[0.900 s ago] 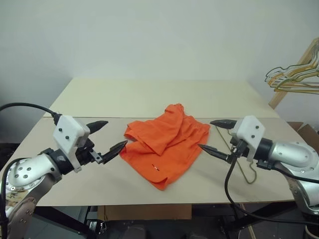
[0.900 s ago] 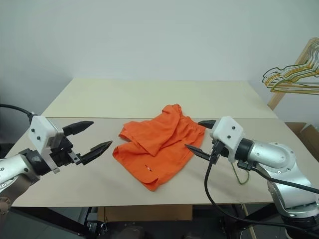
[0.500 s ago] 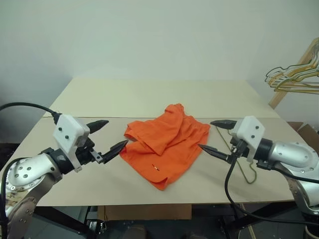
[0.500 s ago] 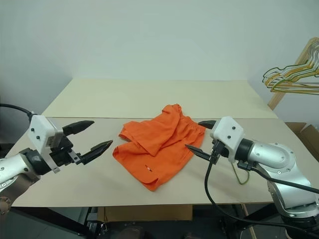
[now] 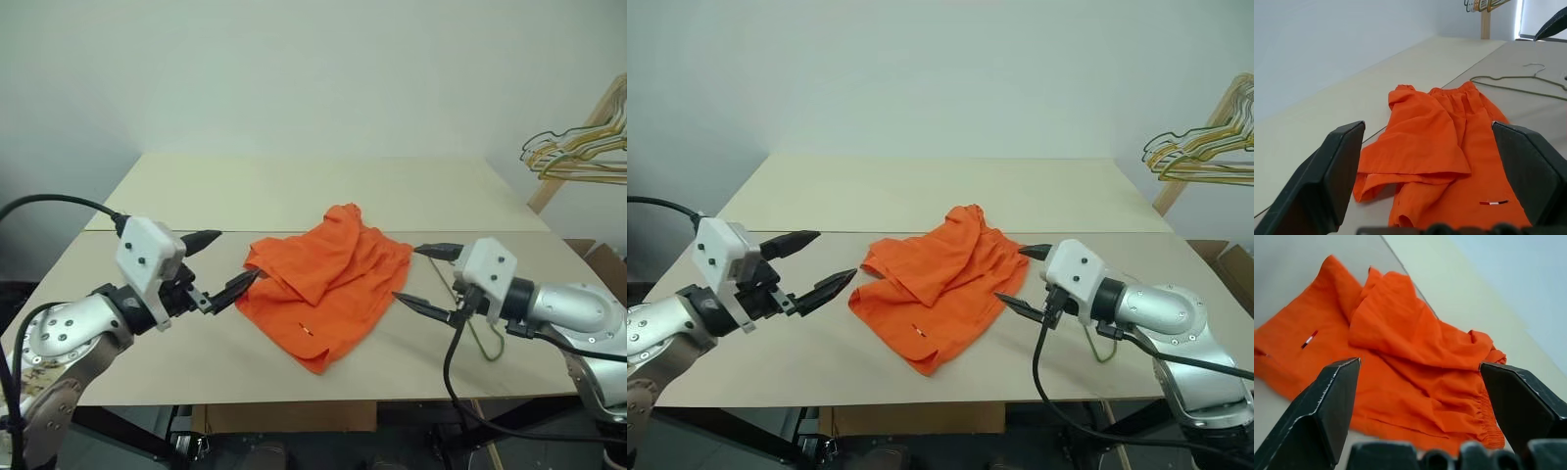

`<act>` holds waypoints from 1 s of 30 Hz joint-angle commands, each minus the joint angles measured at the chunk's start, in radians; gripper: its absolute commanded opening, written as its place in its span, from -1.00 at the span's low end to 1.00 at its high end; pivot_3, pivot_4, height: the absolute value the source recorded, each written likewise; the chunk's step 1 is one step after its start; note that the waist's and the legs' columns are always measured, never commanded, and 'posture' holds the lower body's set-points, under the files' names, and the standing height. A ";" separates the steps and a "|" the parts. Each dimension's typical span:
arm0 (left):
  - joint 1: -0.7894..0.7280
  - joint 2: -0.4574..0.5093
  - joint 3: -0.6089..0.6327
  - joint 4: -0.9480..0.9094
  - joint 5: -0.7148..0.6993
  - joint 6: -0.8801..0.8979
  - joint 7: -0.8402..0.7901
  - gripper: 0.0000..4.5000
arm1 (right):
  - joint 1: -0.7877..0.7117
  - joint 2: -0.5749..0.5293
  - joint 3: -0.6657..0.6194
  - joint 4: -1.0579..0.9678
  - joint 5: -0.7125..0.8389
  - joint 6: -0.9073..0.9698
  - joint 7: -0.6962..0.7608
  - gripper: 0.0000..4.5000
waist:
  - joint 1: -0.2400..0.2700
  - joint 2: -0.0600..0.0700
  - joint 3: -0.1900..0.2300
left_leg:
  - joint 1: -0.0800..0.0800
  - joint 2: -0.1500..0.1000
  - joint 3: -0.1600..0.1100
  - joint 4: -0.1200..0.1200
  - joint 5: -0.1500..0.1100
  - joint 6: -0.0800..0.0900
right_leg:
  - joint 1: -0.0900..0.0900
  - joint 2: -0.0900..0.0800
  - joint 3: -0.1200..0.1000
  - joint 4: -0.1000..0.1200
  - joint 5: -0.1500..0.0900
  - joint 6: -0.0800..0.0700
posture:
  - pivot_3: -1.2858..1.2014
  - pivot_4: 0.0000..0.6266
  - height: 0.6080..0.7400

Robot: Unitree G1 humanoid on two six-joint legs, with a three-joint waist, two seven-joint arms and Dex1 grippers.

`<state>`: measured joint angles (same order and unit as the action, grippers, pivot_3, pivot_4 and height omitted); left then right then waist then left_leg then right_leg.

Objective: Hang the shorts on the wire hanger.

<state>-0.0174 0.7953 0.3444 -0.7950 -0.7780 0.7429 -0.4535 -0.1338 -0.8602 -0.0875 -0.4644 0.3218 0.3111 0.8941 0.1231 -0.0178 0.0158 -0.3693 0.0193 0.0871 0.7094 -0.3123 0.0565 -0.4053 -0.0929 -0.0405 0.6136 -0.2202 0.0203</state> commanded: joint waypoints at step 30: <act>-0.724 -0.212 -1.149 0.419 0.384 0.460 -0.045 1.00 | 0.022 -0.046 0.023 -0.006 -0.066 -0.124 0.092 1.00 | -0.068 -0.002 0.003 | -0.001 -0.003 0.000 0.001 0.001 0.000 | 0.000 0.001 0.002 -0.002 0.003 0.009 | 0.07 -1.00 1.00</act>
<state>-0.7226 0.5718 -0.7833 -0.3743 -0.4403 1.2183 -0.4875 -0.1048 -0.8979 -0.0264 -0.4370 0.2482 0.1832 0.9966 0.0553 -0.0196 0.0189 -0.3704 0.0158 0.0872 0.7099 -0.3118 0.0565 -0.4051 -0.0919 -0.0384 0.6121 -0.2171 0.0290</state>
